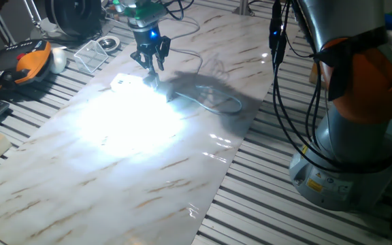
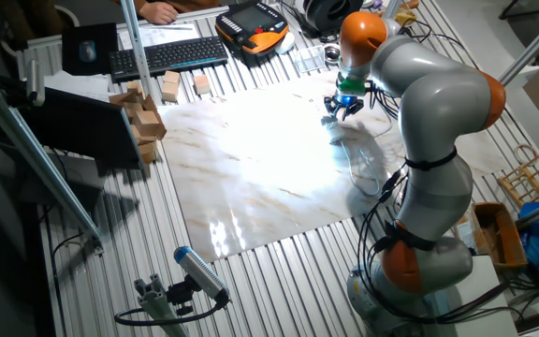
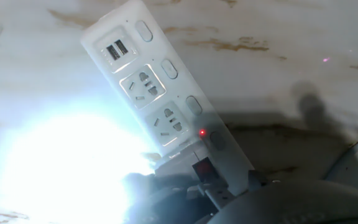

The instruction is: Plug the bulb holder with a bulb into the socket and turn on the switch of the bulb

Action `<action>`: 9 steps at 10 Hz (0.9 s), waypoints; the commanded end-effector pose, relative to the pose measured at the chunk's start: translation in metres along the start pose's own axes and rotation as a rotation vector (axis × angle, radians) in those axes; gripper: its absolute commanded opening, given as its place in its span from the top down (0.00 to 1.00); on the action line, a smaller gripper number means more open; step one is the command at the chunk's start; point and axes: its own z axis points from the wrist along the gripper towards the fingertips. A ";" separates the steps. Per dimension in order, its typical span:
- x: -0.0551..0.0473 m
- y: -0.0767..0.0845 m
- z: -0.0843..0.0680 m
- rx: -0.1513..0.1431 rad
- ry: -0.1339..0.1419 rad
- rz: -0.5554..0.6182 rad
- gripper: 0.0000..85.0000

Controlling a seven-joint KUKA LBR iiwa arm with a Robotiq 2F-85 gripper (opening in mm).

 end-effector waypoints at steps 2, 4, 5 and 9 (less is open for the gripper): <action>0.000 0.001 -0.004 0.010 -0.004 -0.001 0.60; 0.000 0.002 -0.014 0.016 0.005 0.005 0.60; 0.001 0.002 -0.015 0.015 -0.002 0.002 0.60; 0.013 0.013 -0.042 -0.050 -0.009 -0.073 1.00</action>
